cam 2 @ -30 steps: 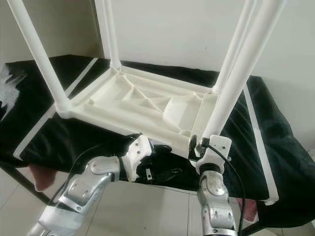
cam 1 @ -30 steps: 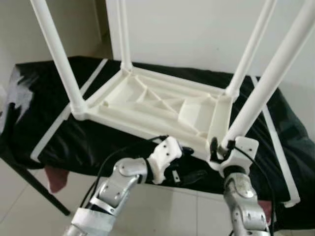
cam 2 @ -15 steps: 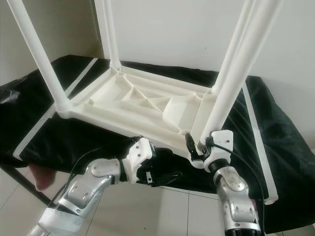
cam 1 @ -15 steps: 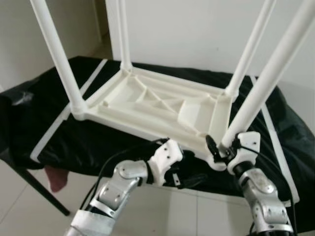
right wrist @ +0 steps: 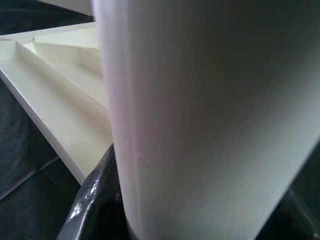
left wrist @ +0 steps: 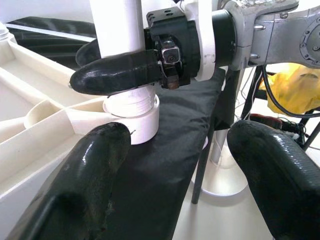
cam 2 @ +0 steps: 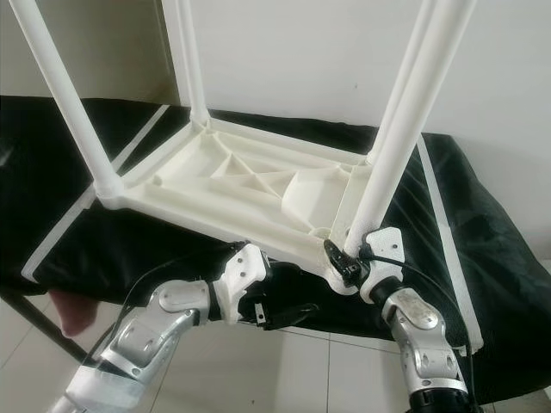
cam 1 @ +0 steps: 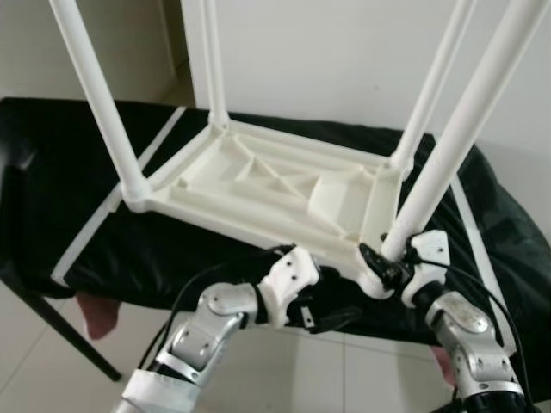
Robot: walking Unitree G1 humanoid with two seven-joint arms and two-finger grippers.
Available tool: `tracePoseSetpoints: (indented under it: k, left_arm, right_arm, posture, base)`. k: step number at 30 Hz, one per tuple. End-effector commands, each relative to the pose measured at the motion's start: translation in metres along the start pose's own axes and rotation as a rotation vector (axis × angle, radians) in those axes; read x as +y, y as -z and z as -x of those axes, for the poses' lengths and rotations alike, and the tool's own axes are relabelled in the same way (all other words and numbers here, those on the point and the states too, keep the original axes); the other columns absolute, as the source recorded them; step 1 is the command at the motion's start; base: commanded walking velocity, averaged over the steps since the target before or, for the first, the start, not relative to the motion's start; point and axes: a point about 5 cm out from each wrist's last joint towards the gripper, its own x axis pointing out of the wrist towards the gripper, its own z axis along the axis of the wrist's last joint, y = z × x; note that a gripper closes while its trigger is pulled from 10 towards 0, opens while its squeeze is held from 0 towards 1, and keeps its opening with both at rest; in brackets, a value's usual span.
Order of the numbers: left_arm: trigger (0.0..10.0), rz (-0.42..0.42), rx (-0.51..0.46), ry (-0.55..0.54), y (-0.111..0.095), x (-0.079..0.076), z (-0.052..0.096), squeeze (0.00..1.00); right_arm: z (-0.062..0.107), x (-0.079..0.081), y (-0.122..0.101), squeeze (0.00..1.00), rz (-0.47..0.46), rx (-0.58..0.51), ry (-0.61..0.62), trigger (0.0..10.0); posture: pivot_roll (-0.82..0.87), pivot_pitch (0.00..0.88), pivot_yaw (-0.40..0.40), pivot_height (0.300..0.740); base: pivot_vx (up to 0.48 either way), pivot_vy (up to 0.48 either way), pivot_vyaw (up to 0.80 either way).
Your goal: Building children table
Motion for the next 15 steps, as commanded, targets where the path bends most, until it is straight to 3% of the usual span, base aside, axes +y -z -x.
tracePoseSetpoints:
  k: [1, 5, 6, 12, 15]
  left_arm:
    - [10.0, -0.016, 0.004, 0.04, -0.002, -0.005, -0.001, 0.0]
    - [10.0, -0.013, 0.002, 0.039, -0.002, -0.004, -0.002, 0.0]
    - [10.0, -0.013, 0.002, 0.038, -0.001, -0.003, -0.002, 0.0]
    - [10.0, -0.013, 0.002, 0.034, -0.001, -0.002, -0.003, 0.0]
    - [10.0, -0.014, -0.002, 0.028, -0.002, 0.0, -0.004, 0.0]
  right_arm:
    - [-0.001, 0.004, 0.007, 0.0, -0.021, 0.026, -0.031, 0.0]
    - [0.0, 0.005, 0.011, 0.0, -0.045, 0.034, -0.031, 0.0]
    - [0.001, 0.005, 0.012, 0.0, -0.051, 0.035, -0.023, 10.0]
    - [0.001, 0.009, 0.016, 0.0, -0.088, 0.027, 0.018, 10.0]
    - [-0.001, 0.011, 0.019, 0.0, -0.094, 0.03, 0.128, 10.0]
  posture:
    - [0.02, 0.0, -0.017, 0.74]
    - [0.02, 0.0, -0.016, 0.74]
    - [0.01, 0.0, -0.018, 0.74]
    - [0.02, 0.0, -0.019, 0.74]
    - [0.01, 0.0, -0.019, 0.74]
  base:
    - [0.0, 0.0, 0.0]
    - [0.0, 0.0, 0.0]
    - [0.0, 0.0, 0.0]
    - [0.0, 0.0, 0.0]
    - [0.0, 0.0, 0.0]
